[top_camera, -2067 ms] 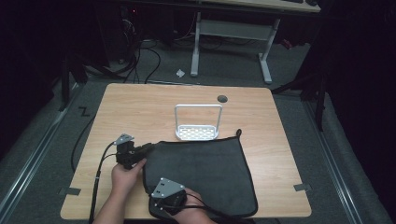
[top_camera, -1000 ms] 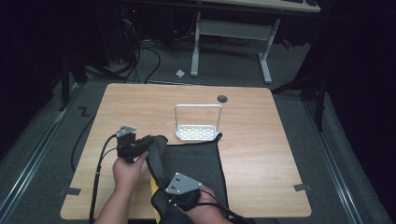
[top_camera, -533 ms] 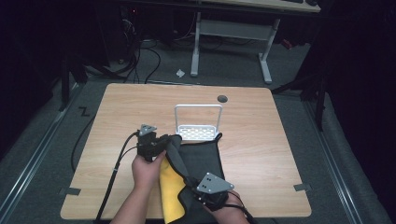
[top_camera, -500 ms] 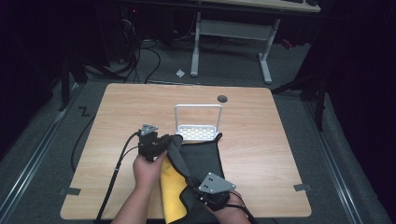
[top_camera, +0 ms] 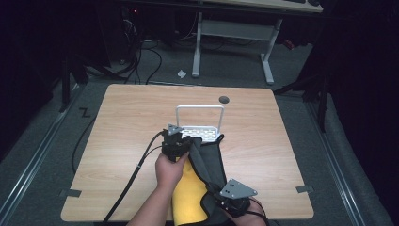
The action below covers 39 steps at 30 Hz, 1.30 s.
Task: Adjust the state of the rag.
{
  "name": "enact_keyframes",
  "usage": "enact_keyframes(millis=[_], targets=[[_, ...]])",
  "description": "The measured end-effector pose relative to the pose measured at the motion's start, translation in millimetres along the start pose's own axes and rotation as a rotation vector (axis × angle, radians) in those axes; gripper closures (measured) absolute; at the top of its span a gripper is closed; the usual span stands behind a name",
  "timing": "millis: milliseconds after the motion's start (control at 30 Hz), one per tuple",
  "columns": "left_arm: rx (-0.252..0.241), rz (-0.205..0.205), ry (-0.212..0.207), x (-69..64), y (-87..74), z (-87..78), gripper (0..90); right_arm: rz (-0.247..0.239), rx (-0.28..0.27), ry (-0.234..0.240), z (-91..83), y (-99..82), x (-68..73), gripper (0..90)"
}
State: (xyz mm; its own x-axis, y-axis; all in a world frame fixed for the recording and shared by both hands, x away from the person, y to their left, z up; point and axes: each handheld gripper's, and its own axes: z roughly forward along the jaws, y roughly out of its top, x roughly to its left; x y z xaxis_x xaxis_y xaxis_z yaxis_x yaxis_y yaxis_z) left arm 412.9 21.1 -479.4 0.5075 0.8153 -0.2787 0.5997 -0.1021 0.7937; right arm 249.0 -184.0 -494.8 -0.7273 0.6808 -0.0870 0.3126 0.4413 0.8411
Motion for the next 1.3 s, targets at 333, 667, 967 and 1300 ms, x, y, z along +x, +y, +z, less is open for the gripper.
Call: enact_keyframes(millis=[333, 667, 967, 1300], targets=[[-0.007, -0.007, -0.185, -29.8, -0.4, 24.7, 55.5, 0.083, -0.036, -0.063, -19.8, -13.8, -19.7, 63.8], [-0.001, 0.038, -0.117, -7.8, -8.2, 5.9, 53.9, 0.108, -0.014, -0.076, -15.1, -18.5, -29.3, 64.5], [0.02, 0.035, -0.076, 25.2, -50.7, -32.8, 62.5, 0.091, 0.023, -0.055, -6.5, -19.6, -26.3, 69.0], [0.077, 0.112, -0.132, 10.1, -87.2, -56.1, 59.5, 0.096, 0.036, -0.054, 1.3, -17.9, -29.2, 72.0]])
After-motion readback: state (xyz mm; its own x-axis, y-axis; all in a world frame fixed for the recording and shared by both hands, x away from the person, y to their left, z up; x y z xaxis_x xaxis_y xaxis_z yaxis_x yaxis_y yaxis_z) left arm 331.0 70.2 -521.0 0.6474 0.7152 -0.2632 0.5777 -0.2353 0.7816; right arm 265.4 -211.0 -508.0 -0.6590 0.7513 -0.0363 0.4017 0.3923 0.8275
